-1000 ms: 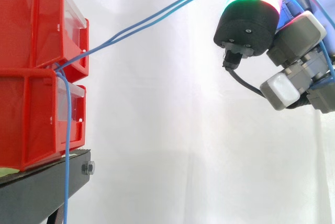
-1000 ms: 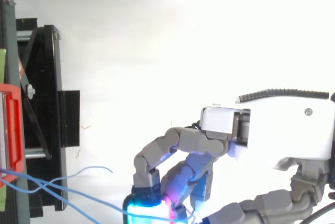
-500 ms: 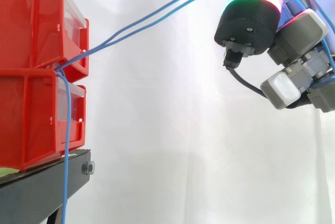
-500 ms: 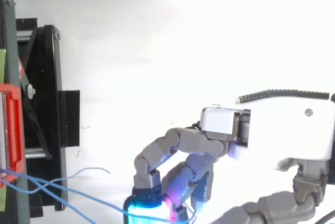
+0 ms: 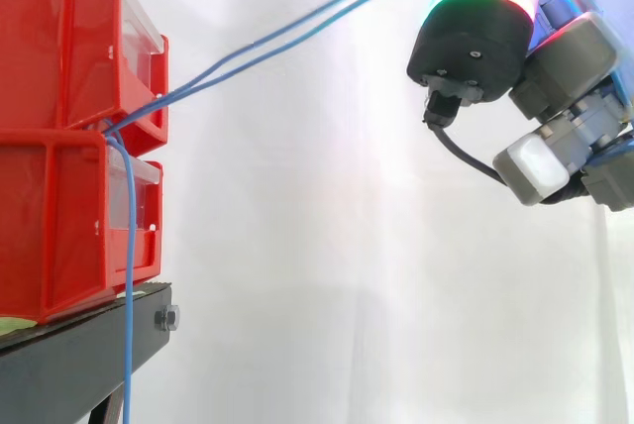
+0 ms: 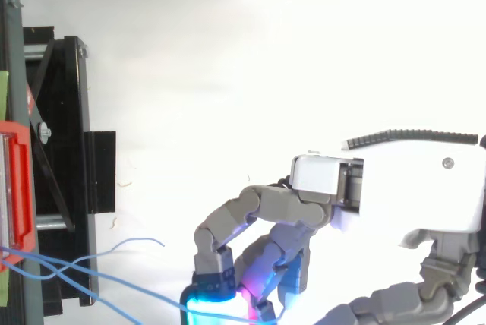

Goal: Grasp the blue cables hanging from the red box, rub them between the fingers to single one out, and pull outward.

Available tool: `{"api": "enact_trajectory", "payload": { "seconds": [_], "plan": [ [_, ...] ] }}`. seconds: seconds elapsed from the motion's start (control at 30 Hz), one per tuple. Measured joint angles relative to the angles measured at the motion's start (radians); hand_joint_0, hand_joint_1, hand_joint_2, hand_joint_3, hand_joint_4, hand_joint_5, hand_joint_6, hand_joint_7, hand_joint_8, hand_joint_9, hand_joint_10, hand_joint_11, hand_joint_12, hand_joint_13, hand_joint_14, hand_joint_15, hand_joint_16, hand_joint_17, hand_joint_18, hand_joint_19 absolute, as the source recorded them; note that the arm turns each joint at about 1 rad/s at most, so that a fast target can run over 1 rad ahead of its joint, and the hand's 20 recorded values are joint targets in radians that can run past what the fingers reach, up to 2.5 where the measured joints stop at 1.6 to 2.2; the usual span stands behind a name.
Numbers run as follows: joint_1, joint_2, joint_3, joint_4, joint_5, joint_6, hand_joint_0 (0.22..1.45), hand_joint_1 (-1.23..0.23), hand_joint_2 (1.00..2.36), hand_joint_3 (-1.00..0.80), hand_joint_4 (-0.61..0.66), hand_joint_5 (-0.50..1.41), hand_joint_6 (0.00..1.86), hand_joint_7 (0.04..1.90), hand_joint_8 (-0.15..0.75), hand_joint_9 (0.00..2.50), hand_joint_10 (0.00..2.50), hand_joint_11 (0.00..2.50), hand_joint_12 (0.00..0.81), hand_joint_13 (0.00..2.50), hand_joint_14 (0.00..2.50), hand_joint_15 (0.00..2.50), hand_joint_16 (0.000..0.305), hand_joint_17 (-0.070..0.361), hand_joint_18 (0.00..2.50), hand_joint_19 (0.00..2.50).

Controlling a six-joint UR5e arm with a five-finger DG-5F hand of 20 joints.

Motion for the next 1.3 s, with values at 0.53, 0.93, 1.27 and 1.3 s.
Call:
{"api": "enact_trajectory", "payload": {
  "seconds": [0.53,0.93,1.27,1.3],
  "plan": [
    [0.000,0.000,0.001,0.000,0.000,-0.006,0.61,-0.46,1.00,-0.44,0.21,-0.13,0.88,1.20,0.422,1.11,0.02,0.96,0.457,0.85,0.01,0.50,0.059,0.134,1.08,0.58],
    [0.003,0.000,0.008,0.000,0.000,-0.007,0.58,-0.88,1.00,-0.50,0.26,-0.18,0.92,1.06,0.417,1.00,0.01,1.03,0.449,0.82,0.02,0.49,0.060,0.135,1.09,0.52],
    [0.002,0.000,0.008,0.000,0.002,-0.008,0.53,-0.41,1.00,-0.50,0.25,-0.11,0.75,1.05,0.431,1.16,0.02,0.92,0.470,0.89,0.01,0.49,0.063,0.141,1.11,0.59],
    [0.002,0.000,0.008,0.000,0.002,-0.008,0.55,-0.40,1.00,-0.49,0.25,-0.10,0.72,1.08,0.427,1.17,0.02,0.90,0.463,0.89,0.01,0.50,0.062,0.139,1.11,0.60]
  ]
}}
